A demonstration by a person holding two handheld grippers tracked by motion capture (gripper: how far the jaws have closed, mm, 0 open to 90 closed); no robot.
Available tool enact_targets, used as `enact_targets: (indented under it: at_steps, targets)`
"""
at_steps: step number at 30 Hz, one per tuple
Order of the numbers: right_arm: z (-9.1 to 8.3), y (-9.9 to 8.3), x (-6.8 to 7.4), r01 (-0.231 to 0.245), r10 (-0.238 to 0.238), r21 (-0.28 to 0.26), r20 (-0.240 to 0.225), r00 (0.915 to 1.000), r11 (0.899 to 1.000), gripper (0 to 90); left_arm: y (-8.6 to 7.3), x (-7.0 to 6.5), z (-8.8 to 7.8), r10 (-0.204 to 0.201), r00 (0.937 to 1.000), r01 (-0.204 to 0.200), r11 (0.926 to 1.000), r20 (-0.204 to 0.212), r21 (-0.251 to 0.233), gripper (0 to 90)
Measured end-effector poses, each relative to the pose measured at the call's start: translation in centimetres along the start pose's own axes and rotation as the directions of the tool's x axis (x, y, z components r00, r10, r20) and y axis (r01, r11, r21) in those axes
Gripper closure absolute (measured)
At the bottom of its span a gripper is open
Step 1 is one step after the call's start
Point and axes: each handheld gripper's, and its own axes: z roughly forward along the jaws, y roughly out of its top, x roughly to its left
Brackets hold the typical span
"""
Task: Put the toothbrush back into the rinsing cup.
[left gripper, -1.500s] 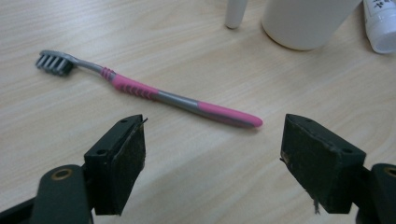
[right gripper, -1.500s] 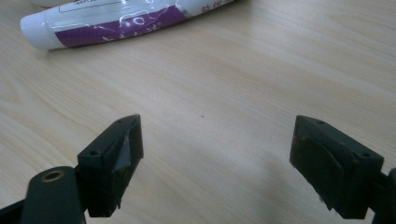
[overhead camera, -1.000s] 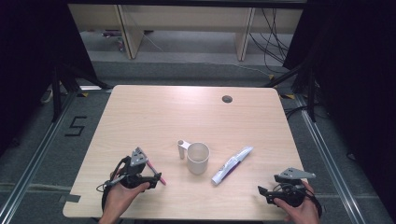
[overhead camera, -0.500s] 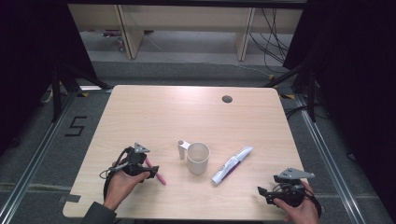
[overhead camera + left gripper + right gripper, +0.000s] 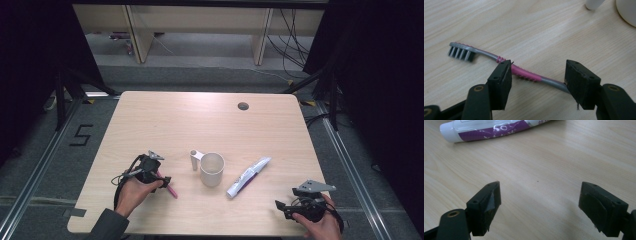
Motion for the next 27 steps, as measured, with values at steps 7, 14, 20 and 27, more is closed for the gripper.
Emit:
enact_targets:
  at_steps: [7,14,20,27]
  targets:
    - [0.0,0.1,-0.1,0.010,-0.010,0.011,-0.012,0.9999,1.000,18.6,0.7,0.2,0.3,0.034,0.9994,-0.034,0.9983,0.007,0.048,45.9]
    - [0.0,0.1,-0.1,0.025,-0.025,0.016,-0.011,0.9996,1.000,18.6,1.0,0.1,0.2,0.079,0.9969,-0.079,0.9924,-0.002,0.095,50.8]
    - [0.0,0.1,-0.1,0.029,-0.029,0.017,-0.013,0.9995,0.999,19.1,1.3,0.1,0.3,0.107,0.9943,-0.106,0.9865,-0.002,0.125,57.2]
    - [0.1,0.1,-0.1,0.028,-0.027,0.020,-0.022,0.9994,0.999,19.4,1.8,0.4,0.4,0.133,0.9909,-0.134,0.9746,0.020,0.179,63.7]
